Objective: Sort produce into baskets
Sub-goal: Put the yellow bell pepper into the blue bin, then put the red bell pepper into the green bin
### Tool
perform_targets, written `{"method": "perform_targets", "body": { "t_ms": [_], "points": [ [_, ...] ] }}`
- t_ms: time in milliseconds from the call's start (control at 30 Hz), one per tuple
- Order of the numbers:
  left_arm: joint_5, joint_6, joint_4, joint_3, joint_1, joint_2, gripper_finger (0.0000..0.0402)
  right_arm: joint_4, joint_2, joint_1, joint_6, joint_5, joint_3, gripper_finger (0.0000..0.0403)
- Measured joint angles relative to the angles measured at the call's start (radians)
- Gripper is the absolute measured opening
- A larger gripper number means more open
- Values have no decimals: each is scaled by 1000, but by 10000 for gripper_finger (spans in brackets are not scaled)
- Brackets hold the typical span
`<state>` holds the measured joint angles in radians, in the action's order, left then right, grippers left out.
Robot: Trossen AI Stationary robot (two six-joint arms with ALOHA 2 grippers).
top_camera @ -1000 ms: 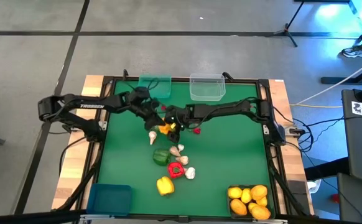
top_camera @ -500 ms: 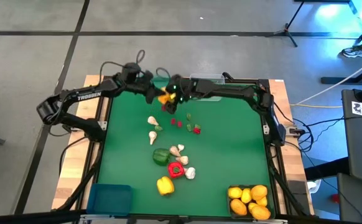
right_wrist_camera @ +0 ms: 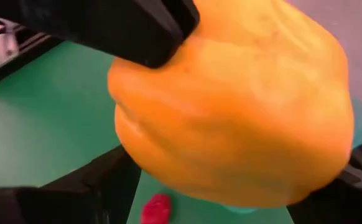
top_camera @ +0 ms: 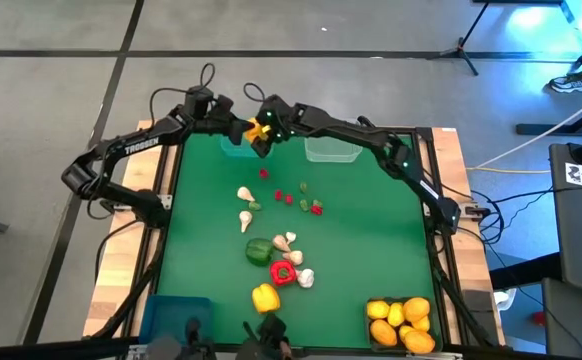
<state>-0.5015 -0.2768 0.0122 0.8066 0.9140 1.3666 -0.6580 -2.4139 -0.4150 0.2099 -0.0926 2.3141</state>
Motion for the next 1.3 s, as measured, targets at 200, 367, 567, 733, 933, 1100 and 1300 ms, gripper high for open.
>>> {"method": "perform_targets", "body": {
  "t_ms": [200,367,567,733,933,1100,1300],
  "points": [
    [23,0,-5,-1,11,47,33,-93,-26,-26,22,-22,33,324],
    [69,0,-16,-3,11,67,33,-135,-26,-24,-2,19,33,324],
    [83,-2,-22,-3,25,65,33,-144,-22,-25,0,23,43,324],
    [76,-2,-47,-3,28,65,33,-165,-22,-24,-1,30,43,324],
    [71,20,-56,-4,28,64,33,-173,-22,-25,-1,63,44,324],
    [82,23,-62,-4,28,63,33,-178,-21,-25,-3,65,44,324],
    [60,18,-66,-4,28,53,33,-222,47,-23,-64,77,44,324]
  ]
}}
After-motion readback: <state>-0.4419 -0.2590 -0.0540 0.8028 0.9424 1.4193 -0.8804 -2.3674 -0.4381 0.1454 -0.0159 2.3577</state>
